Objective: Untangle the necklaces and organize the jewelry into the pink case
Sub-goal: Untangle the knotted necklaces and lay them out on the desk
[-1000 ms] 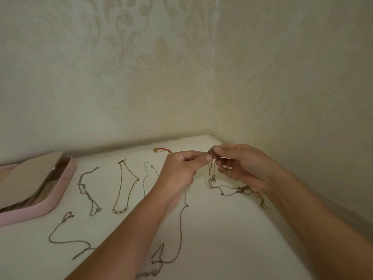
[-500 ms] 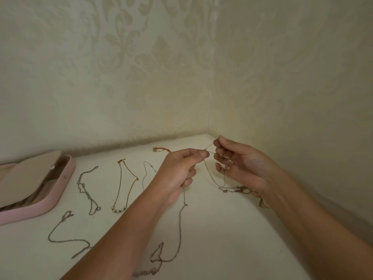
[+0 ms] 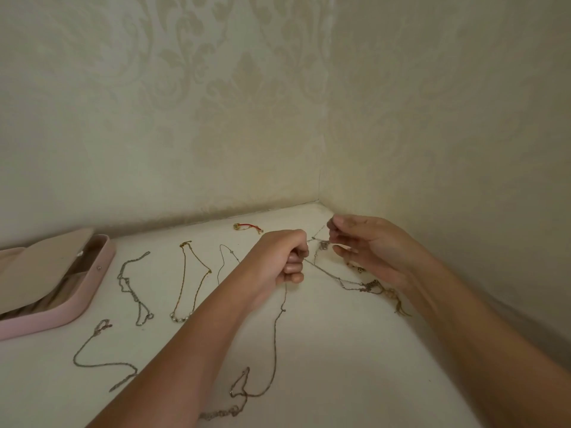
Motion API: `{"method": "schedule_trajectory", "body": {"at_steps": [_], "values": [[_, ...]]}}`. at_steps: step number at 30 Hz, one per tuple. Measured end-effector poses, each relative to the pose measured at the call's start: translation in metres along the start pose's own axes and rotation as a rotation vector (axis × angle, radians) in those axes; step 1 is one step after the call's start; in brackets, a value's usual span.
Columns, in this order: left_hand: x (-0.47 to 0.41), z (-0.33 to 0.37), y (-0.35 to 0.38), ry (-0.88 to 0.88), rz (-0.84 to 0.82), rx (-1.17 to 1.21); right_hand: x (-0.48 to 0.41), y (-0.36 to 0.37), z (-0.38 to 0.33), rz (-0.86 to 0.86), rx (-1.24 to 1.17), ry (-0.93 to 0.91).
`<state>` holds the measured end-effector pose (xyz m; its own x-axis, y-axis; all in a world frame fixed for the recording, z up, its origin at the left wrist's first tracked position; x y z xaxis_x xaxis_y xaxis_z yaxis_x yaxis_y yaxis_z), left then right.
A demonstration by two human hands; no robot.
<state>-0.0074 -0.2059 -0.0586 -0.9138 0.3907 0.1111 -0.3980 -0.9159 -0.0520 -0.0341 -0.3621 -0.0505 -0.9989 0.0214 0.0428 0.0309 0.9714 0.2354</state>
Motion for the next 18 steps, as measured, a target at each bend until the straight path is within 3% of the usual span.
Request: {"method": "schedule_trajectory", "body": {"at_steps": [5, 11, 18], "values": [[-0.0028, -0.0002, -0.0062, 0.025, 0.124, -0.082, 0.0022, 0.0085, 0.0011, -0.097, -0.202, 0.086], [-0.0031, 0.0006, -0.008, 0.034, 0.07, -0.121, 0.0026, 0.004, -0.0021, -0.063, -0.035, -0.022], [-0.0013, -0.0001, -0.0047, 0.172, -0.014, -0.174, 0.0037, 0.0099, -0.0052, -0.039, 0.097, -0.102]]}}
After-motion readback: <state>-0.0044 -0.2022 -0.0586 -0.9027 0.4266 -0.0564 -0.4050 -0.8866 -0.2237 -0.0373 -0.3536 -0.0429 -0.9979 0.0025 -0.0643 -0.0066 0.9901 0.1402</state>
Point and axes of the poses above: each hand's wrist, its own x-axis away from the middle knuckle, its own y-axis out of the palm, z = x × y, the point moved 4 cm from there along -x, towards the middle knuckle, and after that the axes turned 4 degrees about -x, right-handed, at the moved point
